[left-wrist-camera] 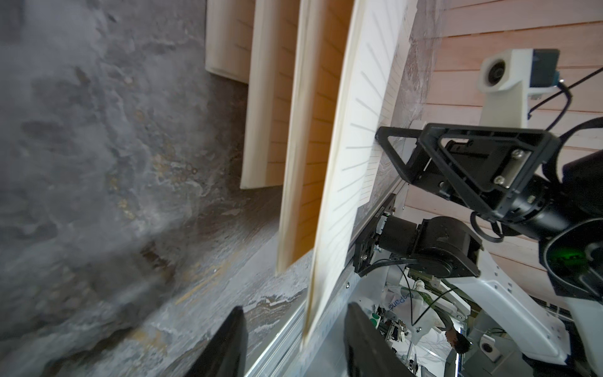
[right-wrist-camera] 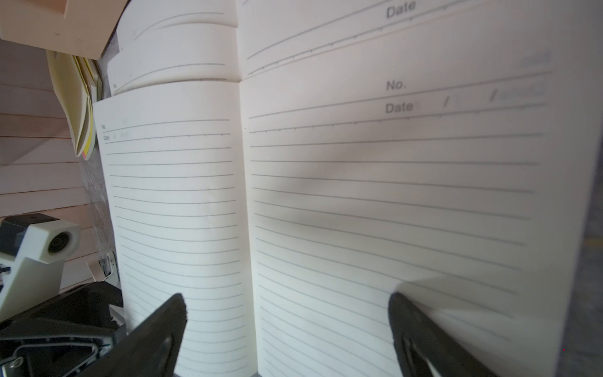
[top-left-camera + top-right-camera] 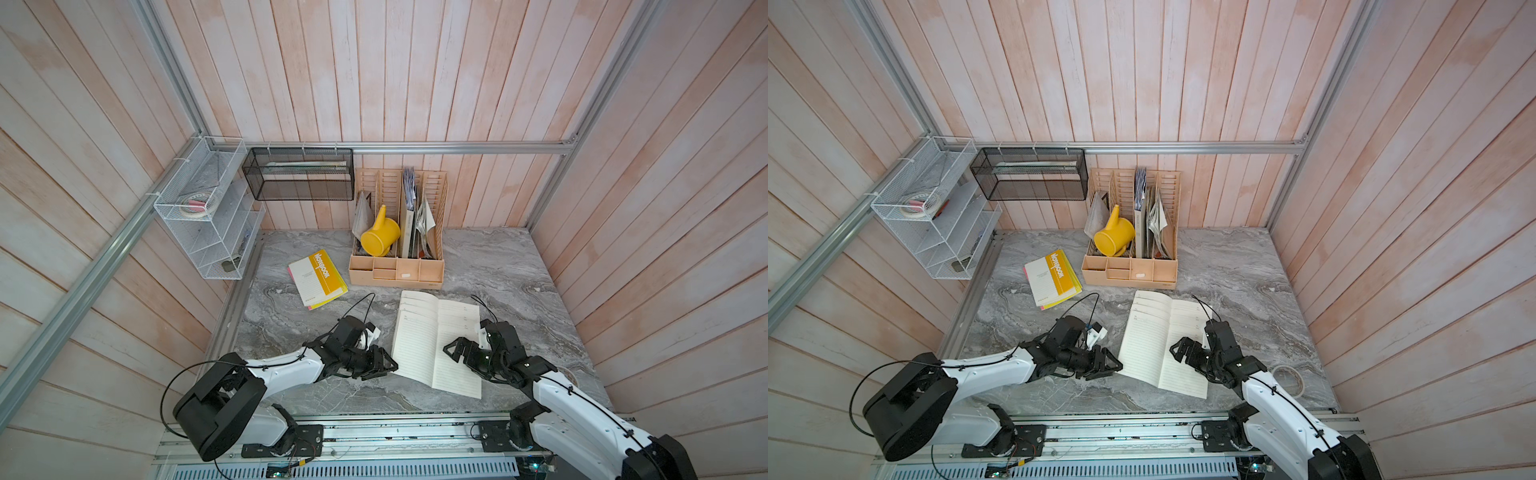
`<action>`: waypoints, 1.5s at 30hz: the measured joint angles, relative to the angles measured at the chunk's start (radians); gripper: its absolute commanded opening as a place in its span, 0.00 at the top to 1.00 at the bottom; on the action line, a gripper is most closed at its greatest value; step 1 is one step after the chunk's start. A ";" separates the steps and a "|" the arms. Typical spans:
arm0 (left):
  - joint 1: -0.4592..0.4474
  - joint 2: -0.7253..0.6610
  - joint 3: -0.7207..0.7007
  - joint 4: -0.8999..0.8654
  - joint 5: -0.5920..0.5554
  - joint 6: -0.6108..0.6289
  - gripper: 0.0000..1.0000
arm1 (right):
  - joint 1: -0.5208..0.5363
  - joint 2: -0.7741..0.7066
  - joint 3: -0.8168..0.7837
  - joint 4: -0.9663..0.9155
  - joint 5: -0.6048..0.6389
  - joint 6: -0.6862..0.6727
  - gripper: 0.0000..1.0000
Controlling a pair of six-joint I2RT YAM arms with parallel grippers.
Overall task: Close the notebook
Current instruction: Move the notebook to the center of the board.
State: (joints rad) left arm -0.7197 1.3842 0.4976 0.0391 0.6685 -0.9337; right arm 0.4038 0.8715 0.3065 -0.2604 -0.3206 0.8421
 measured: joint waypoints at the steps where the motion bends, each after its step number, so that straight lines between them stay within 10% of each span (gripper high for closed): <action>1: -0.003 0.004 0.004 0.003 0.000 -0.002 0.49 | 0.000 0.000 -0.001 0.003 -0.002 0.000 0.02; 9: -0.010 0.018 0.016 0.030 0.000 -0.013 0.51 | 0.000 0.022 -0.006 0.046 -0.026 0.000 0.02; 21: -0.018 0.020 0.022 0.036 0.005 -0.038 0.99 | 0.001 0.028 -0.006 0.059 -0.036 0.000 0.02; 45: 0.007 -0.243 0.178 -0.103 0.043 -0.043 1.00 | 0.003 0.169 0.207 -0.019 -0.009 -0.098 0.02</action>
State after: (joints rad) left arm -0.7124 1.1412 0.6754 -0.0643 0.7116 -0.9768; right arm 0.4065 1.0405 0.5137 -0.2798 -0.3298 0.7441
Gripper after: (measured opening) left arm 0.043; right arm 0.983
